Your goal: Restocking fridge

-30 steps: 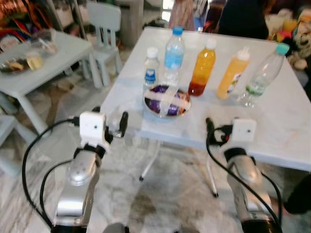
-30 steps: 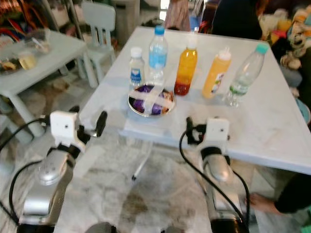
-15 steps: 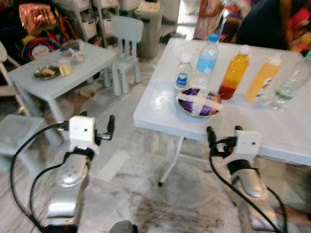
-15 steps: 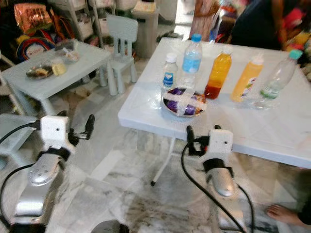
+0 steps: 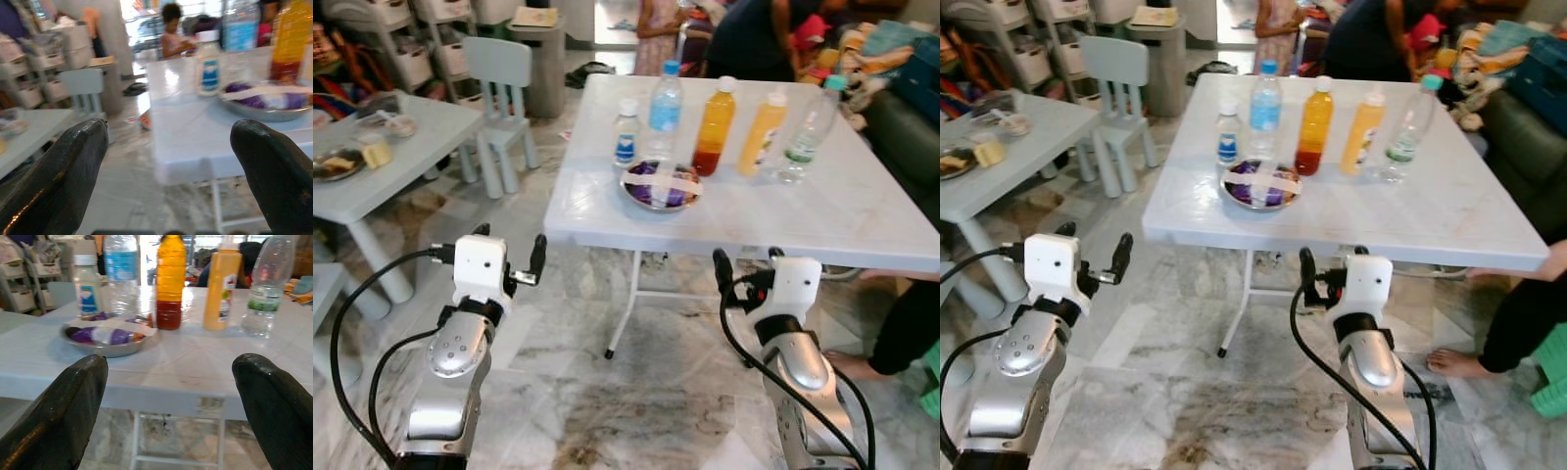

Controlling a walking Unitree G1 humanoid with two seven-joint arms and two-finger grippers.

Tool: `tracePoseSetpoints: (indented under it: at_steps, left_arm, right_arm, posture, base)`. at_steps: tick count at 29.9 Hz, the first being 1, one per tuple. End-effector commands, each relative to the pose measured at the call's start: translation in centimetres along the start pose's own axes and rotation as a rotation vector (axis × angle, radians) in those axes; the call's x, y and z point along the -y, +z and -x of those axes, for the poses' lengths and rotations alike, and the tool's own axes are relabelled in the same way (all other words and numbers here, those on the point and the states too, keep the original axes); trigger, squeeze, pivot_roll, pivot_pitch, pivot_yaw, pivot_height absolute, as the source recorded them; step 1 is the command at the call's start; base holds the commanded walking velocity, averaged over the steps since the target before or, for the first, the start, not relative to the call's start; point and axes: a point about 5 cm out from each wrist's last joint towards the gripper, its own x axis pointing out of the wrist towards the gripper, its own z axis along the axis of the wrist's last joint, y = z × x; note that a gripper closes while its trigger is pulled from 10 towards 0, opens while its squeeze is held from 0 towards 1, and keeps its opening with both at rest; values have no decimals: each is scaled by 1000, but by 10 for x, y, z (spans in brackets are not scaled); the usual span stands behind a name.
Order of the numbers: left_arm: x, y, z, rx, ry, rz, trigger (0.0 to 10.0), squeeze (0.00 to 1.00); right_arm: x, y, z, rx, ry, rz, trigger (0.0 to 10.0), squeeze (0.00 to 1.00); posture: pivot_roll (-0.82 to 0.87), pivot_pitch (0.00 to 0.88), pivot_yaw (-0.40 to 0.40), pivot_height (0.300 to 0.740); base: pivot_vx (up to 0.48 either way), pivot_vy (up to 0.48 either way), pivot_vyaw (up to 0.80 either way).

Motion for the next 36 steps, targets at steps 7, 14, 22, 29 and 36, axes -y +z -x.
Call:
tracePoseSetpoints:
  at_steps: [7, 14, 22, 29, 36]
  left_arm:
    - [-4, 2, -1, 5, 2, 17, 10000, 0]
    - [1, -3, 7, -11, -36, 18, 10000, 0]
    - [2, 1, 1, 9, -56, 12, 10000, 0]
    - [1, 4, 0, 19, -62, 6, 10000, 0]
    - [3, 3, -1, 17, -70, 9, 10000, 0]
  right_arm:
    - [5, 6, -7, 12, -28, 34, 10000, 0]
    - [7, 7, -7, 9, -31, -10, 10000, 0]
    - [2, 5, -10, 7, -30, -38, 10000, 0]
    - [2, 9, -12, 28, -29, -19, 10000, 0]
    - [1, 9, -15, 17, -40, 16, 10000, 0]
  posture:
    - [49, 18, 1, 740]
    - [45, 6, 13, 740]
    - [45, 0, 17, 740]
    - [44, 0, 18, 740]
    - [42, 0, 21, 740]
  base:
    - [0, 0, 0]
    - [0, 0, 0]
    - [359, 0, -184]
    - [464, 0, -184]
    - [480, 0, 0]
